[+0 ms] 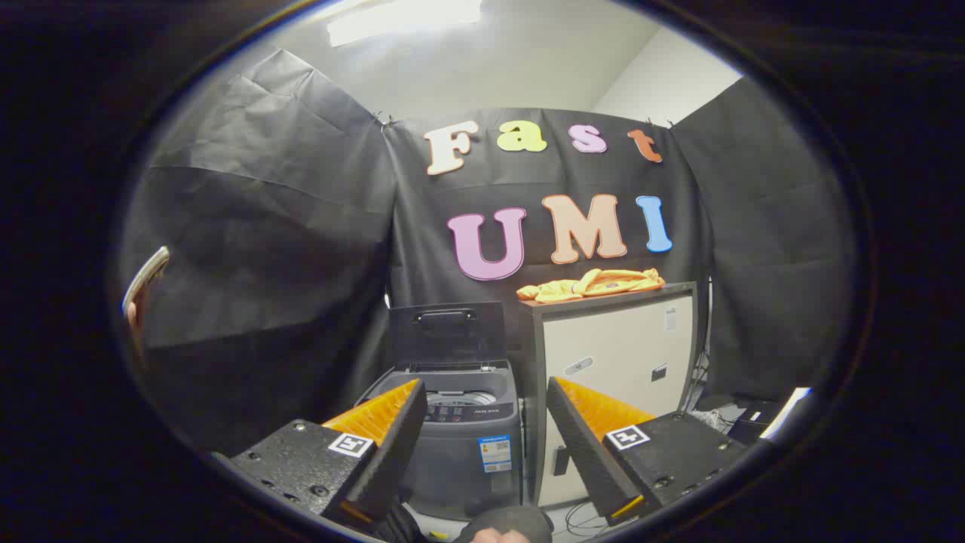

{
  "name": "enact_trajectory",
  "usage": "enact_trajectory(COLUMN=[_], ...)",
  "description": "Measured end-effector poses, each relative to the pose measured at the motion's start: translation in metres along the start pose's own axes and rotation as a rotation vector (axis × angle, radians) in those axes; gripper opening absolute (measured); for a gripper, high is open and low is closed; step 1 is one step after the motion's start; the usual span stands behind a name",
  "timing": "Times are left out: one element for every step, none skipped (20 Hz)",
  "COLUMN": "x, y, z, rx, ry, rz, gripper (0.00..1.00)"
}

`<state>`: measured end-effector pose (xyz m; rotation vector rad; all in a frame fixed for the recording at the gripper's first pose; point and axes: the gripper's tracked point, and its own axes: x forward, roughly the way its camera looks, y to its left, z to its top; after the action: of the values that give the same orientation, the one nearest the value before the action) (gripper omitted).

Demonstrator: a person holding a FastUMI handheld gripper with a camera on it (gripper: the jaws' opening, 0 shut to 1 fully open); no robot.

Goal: Put the clothes into the washing machine and then close the washing machine lid.

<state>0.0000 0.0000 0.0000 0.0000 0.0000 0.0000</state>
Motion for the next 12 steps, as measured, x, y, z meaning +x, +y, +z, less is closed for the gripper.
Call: enact_trajectory(x=[0.001, 0.0007, 0.0003, 0.0004, -0.0001, 0.0002, 0.0001, 0.0, -0.0003, -0.0004, -0.0005, -0.0007], y=[0.001, 0.0018, 0.0027, 0.0035, 0.0034, 0.0034, 0.0038, 0.0041, 0.0042, 0.0046, 0.0048, 0.0048], z=[-0.001, -0.0015, -0.0029, -0.0032, -0.0045, -0.0054, -0.005, -0.0045, -0.0048, -0.0047, -0.0041, -0.0039], rx=[-0.002, -0.006, -0.01, -0.013, -0.015, -0.014, -0.013, -0.012, -0.012, -0.012, -0.013, -0.013], ry=[0.001, 0.003, 0.005, 0.008, 0.009, 0.01, 0.01, 0.009, 0.009, 0.007, 0.007, 0.006], rz=[0.002, 0.003, 0.005, 0.006, 0.006, 0.006, 0.008, 0.008, 0.008, 0.009, 0.009, 0.009], gripper=[0.97, 0.97, 0.97, 0.97, 0.96, 0.97, 0.97, 0.97, 0.97, 0.97, 0.96, 0.96])
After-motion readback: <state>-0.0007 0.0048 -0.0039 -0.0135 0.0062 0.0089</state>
